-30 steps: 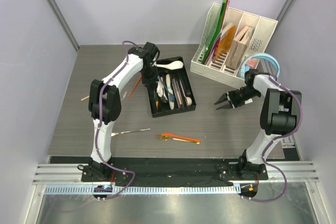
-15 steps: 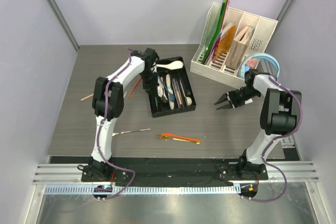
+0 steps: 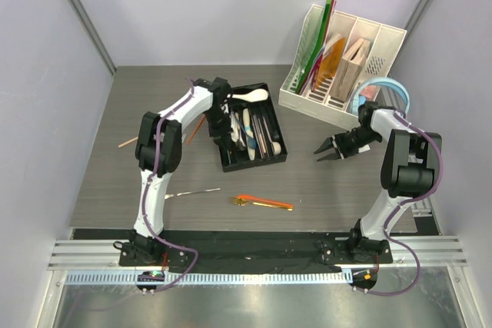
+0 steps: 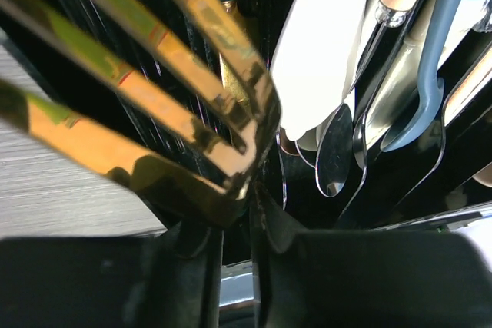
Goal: Sort the eating utensils into containers
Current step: Place the knife in the storage box.
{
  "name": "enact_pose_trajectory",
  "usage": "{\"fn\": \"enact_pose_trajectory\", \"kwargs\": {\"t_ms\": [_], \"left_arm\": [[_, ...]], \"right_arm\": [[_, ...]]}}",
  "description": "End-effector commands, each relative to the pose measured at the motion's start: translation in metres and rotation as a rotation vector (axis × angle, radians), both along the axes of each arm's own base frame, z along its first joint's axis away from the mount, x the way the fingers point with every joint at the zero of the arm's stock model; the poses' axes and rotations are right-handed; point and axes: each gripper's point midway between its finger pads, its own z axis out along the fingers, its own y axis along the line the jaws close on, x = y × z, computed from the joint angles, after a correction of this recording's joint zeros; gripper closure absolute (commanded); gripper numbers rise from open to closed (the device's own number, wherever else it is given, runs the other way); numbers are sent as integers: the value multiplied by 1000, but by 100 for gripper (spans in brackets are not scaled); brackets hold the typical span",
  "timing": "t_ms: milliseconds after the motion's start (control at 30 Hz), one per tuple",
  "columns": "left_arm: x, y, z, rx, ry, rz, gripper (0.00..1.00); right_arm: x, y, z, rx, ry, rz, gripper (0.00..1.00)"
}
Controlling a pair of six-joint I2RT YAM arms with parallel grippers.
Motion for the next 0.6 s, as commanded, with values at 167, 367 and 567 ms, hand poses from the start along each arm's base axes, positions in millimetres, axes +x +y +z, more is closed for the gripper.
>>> {"fn": "enact_pose_trajectory", "kwargs": {"t_ms": [167,367,567], "left_arm": [[-1,5,15,4,-28,9,72],[23,15,53,58,-199,35,71],[53,-5,99,-29,-398,33,62]], "right_arm": [[-4,0,6,-1,-7,9,66],[-4,1,8,-2,-14,11,67],[-2,1,7,-1,-14,11,67]]}}
